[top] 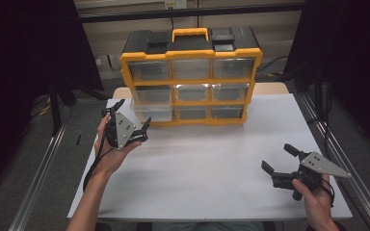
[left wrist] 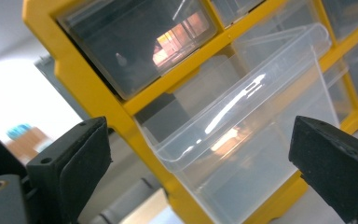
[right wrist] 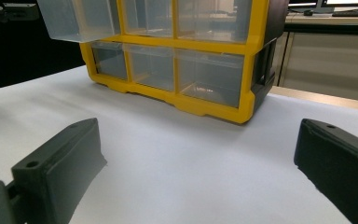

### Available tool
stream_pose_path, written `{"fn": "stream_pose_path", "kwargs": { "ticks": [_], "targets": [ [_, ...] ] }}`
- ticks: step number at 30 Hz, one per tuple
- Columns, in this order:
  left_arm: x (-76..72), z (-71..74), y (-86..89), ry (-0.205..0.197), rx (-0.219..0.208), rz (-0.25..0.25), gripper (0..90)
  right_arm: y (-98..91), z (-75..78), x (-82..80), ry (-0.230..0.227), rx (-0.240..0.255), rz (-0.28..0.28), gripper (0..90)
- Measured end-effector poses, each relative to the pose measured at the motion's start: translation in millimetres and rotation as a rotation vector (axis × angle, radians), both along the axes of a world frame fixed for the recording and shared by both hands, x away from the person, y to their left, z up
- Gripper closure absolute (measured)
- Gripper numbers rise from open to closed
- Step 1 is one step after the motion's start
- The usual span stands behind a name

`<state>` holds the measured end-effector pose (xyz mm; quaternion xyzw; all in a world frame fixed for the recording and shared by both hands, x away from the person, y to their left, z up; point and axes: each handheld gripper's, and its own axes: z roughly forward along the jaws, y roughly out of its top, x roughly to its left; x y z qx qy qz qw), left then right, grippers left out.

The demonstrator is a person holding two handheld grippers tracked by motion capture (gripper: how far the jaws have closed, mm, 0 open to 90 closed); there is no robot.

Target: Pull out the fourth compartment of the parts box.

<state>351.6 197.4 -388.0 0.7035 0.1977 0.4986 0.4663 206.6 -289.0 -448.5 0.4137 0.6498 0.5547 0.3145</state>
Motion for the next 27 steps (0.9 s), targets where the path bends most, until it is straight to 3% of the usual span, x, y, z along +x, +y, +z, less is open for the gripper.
{"fn": "stream_pose_path", "kwargs": {
  "ticks": [6,9,14,15,17,18,19,21,24,25,26,27],
  "targets": [
    [3.7,3.5,1.8,0.107,-0.184,-0.011,4.5,-1.0,0.5,-0.5,0.000,-0.002,0.003,0.6],
    [8.0,1.5,4.5,0.212,-0.284,-0.012,4.1,-1.0,0.6,-0.7,-0.001,-0.003,0.002,0.6],
    [14.2,-4.4,7.0,0.346,-0.353,0.010,2.7,-0.6,-0.1,1.2,0.000,0.004,0.012,0.7],
    [14.9,-6.5,7.6,0.387,-0.396,0.004,2.4,-0.9,-0.4,1.8,0.000,0.002,0.011,0.7],
    [14.1,-14.5,8.9,0.421,-0.488,0.013,2.5,-1.2,-1.3,2.8,0.006,0.008,0.008,0.7],
    [13.7,-17.8,9.4,0.438,-0.472,0.027,2.4,-1.9,-1.9,3.6,0.005,0.007,0.004,0.7],
    [12.4,-21.6,10.4,0.432,-0.443,0.042,2.4,-2.5,-2.3,4.1,0.007,0.012,0.008,0.6],
    [9.7,-30.1,10.1,0.430,-0.422,0.044,2.9,-3.8,-3.1,5.1,0.012,0.017,0.003,0.6],
    [5.0,-42.0,11.3,0.489,-0.485,-0.004,2.5,-4.5,-3.5,6.0,0.021,0.023,0.007,0.6],
    [2.2,-45.2,12.4,0.492,-0.495,-0.010,2.5,-4.9,-3.3,5.9,0.017,0.016,0.005,0.5],
    [-1.6,-46.7,12.5,0.479,-0.468,0.007,2.5,-4.2,-3.0,5.7,0.017,0.017,0.009,0.5],
    [-5.7,-46.8,13.5,0.458,-0.410,0.008,2.5,-4.1,-2.6,5.0,0.015,0.012,0.010,0.6]
  ]
}}
